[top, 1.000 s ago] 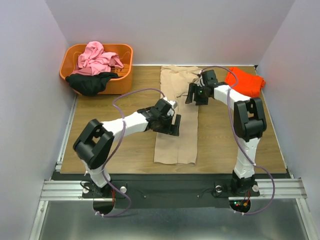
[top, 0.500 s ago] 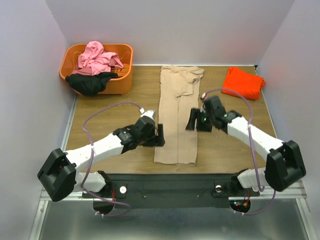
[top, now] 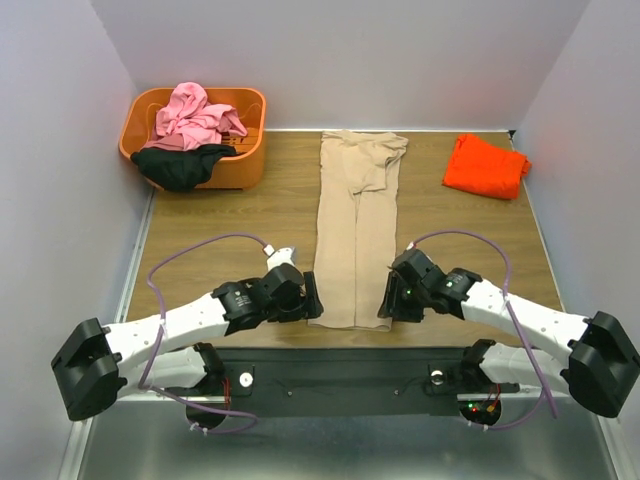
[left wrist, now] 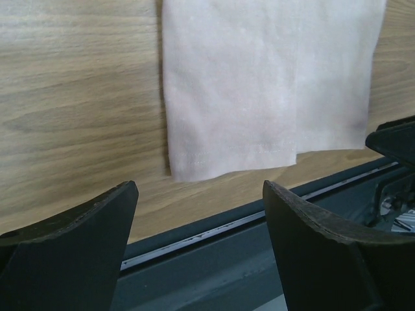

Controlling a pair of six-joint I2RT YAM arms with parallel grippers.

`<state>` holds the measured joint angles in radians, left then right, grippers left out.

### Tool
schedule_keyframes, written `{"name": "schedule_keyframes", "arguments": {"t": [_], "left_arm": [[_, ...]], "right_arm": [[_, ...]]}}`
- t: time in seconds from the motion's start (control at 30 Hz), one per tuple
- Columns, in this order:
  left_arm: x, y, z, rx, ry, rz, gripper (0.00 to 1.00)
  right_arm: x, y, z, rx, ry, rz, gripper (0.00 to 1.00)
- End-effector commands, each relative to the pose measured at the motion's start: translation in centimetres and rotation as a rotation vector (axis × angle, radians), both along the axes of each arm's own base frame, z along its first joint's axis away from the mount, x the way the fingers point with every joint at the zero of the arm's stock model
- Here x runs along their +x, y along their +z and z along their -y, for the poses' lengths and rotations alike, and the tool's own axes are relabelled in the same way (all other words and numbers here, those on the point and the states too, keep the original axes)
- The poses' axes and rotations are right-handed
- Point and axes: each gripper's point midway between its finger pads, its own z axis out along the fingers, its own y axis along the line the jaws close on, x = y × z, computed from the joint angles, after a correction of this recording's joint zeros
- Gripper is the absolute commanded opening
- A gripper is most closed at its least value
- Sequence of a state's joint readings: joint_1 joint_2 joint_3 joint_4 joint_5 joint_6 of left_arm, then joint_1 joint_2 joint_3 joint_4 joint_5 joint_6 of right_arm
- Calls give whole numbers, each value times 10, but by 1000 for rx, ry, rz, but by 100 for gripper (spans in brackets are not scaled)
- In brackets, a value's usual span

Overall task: Fold and stack the t-shirts
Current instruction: Fold the tshirt

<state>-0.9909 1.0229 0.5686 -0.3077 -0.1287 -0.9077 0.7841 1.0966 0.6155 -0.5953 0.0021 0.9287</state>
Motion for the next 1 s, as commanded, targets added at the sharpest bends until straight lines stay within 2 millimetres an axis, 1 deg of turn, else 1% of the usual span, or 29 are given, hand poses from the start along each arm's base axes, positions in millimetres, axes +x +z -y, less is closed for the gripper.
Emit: {"name": "schedule_keyframes", "arguments": {"t": [0.0, 0.03, 0.2, 0.37, 0.57, 0.7, 0.77, 0.83, 0.97], "left_arm": [[-3, -14, -9, 52, 36, -19, 88], [-3, -16, -10, 65, 32, -22, 88], [-4, -18, -10, 89, 19, -24, 88], [-5, -23, -11, 101, 5, -29, 88], [-3, -27, -8, 115, -9, -25, 88], [-4, -35, -8, 138, -14, -43, 88], [-2, -35, -7, 145, -13, -42, 88], [-1, -37, -9, 161, -6, -40, 87], [2, -38, -12, 187, 7, -34, 85]], "right_arm": [[4, -5, 5, -36, -93, 14, 48], [2, -9, 7, -47, -104, 10, 47], [-4, -17, 12, -63, -129, -1, 43], [-6, -25, 17, -100, -137, -9, 42], [-3, -29, 20, -129, -140, -6, 42], [-4, -35, 19, -142, -134, -22, 42], [-4, -38, 18, -141, -129, -25, 41], [-5, -40, 17, -146, -121, -28, 39], [-4, -43, 15, -150, -109, -33, 30]]}}
